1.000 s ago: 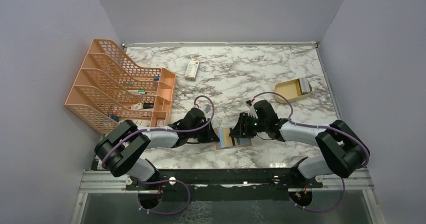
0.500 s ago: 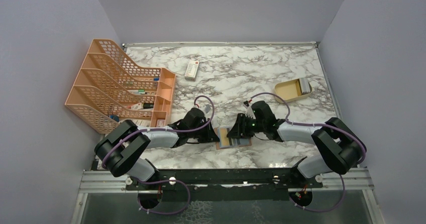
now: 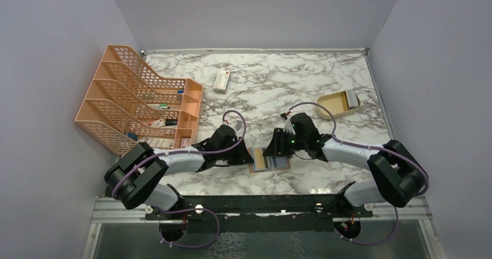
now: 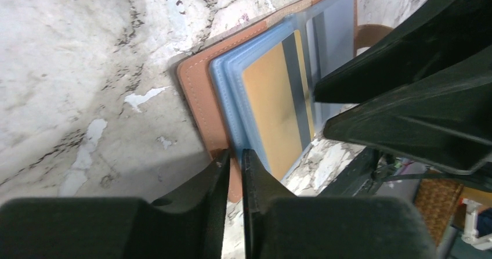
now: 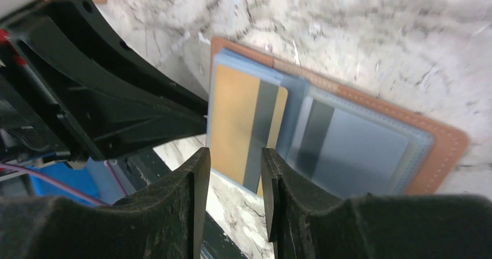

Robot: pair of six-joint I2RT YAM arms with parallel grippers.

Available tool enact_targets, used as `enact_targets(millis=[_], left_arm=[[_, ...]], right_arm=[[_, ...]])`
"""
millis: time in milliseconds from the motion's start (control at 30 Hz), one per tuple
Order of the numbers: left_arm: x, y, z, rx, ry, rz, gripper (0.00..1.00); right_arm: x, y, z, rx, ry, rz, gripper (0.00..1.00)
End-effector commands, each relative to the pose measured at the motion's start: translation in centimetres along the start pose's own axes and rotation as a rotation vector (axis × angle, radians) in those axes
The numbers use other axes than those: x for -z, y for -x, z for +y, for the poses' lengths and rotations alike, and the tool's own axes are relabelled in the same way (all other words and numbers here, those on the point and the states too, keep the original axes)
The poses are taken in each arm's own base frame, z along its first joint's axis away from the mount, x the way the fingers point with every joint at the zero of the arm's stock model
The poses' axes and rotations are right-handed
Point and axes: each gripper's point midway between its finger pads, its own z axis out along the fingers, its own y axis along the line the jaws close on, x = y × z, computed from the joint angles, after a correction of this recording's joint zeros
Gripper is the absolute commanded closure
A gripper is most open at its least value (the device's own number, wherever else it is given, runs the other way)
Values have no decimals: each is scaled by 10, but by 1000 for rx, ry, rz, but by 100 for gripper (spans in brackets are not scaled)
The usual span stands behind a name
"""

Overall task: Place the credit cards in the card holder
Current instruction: Insert the credit card into the card holder, then pick up the credit card from the storage box.

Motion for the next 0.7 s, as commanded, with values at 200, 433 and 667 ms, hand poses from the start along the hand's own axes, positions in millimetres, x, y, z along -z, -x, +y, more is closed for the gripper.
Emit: enact_targets(millis=[200, 433, 667], left_arm=[[28, 28, -5, -83, 80, -122, 53], [59, 48, -20, -183, 111, -186, 34], [105, 63, -37, -280, 114, -280, 1]], right_arm=[[29, 82, 2, 224, -255, -215, 59], [51, 145, -10, 308, -500, -323, 58], [95, 204, -48, 339, -803, -426, 57]])
